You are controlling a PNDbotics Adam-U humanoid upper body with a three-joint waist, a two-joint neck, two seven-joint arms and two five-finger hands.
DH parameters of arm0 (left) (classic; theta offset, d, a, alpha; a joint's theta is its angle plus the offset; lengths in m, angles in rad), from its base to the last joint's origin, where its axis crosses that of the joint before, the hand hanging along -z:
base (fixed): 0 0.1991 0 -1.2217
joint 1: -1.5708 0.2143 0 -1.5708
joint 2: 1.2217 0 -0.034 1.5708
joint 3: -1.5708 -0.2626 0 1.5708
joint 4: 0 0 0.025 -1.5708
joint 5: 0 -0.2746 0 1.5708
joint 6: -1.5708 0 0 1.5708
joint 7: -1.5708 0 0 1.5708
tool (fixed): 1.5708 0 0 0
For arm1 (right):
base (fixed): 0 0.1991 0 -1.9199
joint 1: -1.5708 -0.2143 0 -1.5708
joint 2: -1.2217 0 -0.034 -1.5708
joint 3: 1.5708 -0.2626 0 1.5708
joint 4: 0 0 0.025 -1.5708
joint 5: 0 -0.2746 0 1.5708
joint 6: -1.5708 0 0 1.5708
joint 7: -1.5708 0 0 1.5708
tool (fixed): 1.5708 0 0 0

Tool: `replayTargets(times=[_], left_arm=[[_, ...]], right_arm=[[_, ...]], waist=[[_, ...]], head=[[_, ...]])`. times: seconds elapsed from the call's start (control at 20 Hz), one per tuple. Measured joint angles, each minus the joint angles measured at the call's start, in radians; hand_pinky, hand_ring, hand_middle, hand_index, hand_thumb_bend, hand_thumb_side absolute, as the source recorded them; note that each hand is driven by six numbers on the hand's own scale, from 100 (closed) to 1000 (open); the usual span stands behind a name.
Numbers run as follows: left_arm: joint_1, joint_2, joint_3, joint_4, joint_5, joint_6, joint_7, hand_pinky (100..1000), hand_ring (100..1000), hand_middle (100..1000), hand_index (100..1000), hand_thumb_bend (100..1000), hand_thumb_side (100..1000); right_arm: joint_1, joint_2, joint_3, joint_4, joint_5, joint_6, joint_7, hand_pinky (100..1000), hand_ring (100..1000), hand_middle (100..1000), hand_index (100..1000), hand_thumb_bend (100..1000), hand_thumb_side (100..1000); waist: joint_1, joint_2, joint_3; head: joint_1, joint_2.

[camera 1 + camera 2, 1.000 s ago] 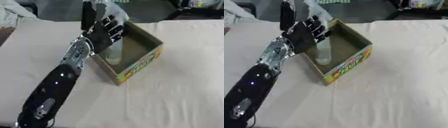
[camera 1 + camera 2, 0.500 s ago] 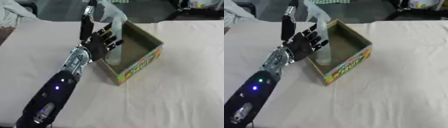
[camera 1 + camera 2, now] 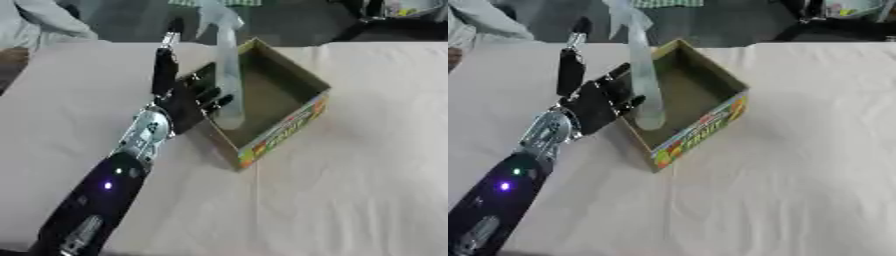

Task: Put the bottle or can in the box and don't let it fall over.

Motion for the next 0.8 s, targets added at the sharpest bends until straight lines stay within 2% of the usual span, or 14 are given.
replayTargets(times=[0.4, 0.8], left_arm=[[0.081, 0.074, 0.045, -0.083, -0.019, -0.024, 0.025, 591, 355, 213, 856, 733, 680], [0.168, 0.132, 0.126, -0.218, -0.054, -0.067, 0.054, 597, 359, 215, 851, 736, 699]], right_arm=[[0.008, -0.001, -0.007, 0.000, 0.000, 0.000, -0.006, 790, 717, 629, 836, 100, 758], [0.011, -0.008, -0.014, 0.000, 0.000, 0.001, -0.013, 791, 718, 630, 836, 100, 752]], waist=[[0.000, -0.006, 0.013], [-0.011, -0.006, 0.021]], head=[[-0.016, 0.000], [-0.014, -0.004]])
